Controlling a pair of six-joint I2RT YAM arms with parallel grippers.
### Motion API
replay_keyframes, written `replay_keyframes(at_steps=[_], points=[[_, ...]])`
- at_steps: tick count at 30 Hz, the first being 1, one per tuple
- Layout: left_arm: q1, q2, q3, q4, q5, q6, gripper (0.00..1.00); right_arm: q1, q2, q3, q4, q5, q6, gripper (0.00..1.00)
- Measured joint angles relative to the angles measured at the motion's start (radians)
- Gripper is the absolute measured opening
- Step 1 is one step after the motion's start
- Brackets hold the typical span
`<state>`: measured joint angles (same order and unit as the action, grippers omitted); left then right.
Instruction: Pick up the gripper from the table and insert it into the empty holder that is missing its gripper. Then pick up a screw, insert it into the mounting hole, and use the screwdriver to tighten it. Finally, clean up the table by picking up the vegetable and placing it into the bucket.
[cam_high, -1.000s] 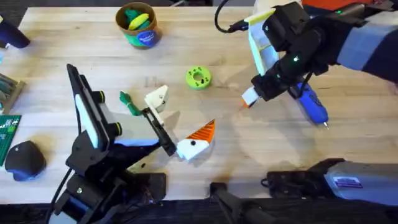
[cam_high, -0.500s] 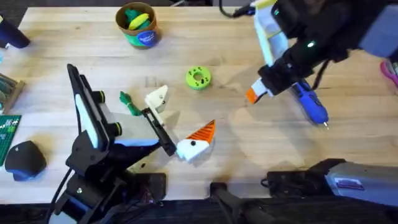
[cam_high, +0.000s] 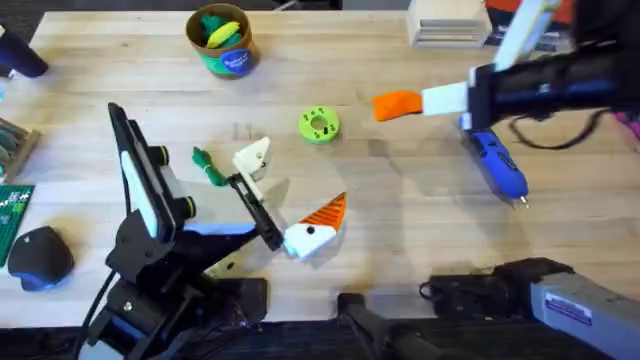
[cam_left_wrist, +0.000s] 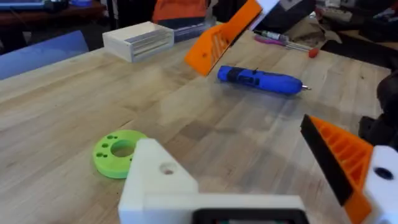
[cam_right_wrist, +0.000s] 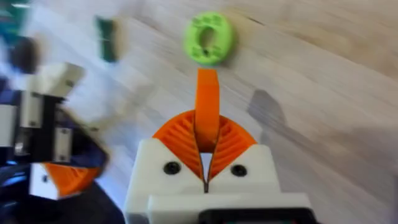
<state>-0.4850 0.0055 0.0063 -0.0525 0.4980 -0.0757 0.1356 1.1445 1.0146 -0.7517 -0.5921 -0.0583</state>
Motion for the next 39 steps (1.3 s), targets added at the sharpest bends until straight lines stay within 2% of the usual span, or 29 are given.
replay_keyframes(at_steps=[5, 9, 13, 18, 22, 26, 39], points=[[0.000, 0.000, 0.000, 0.000, 0.000, 0.000, 0.985, 0.000, 0.158, -0.168, 0.321, -0.335, 0.167, 0.006], [0.000, 0.000, 0.000, 0.000, 0.000, 0.000, 0.986, 0.023, 0.311, -0.187, 0.446, -0.566, 0.308, 0.006], [0.000, 0.000, 0.000, 0.000, 0.000, 0.000, 0.986, 0.078, 0.403, -0.187, 0.499, -0.696, 0.414, 0.006], [0.000, 0.000, 0.000, 0.000, 0.001, 0.000, 0.986, 0.163, 0.441, -0.188, 0.599, -0.761, 0.519, 0.006], [0.000, 0.000, 0.000, 0.000, 0.001, 0.000, 0.986, 0.220, 0.441, -0.188, 0.718, -0.785, 0.605, 0.006], [0.000, 0.000, 0.000, 0.000, 0.001, 0.000, 0.986, 0.261, 0.441, -0.188, 0.764, -0.794, 0.659, 0.006], [0.000, 0.000, 0.000, 0.000, 0.000, 0.001, 0.985, 0.283, 0.444, -0.188, 0.853, -0.785, 0.736, 0.006]])
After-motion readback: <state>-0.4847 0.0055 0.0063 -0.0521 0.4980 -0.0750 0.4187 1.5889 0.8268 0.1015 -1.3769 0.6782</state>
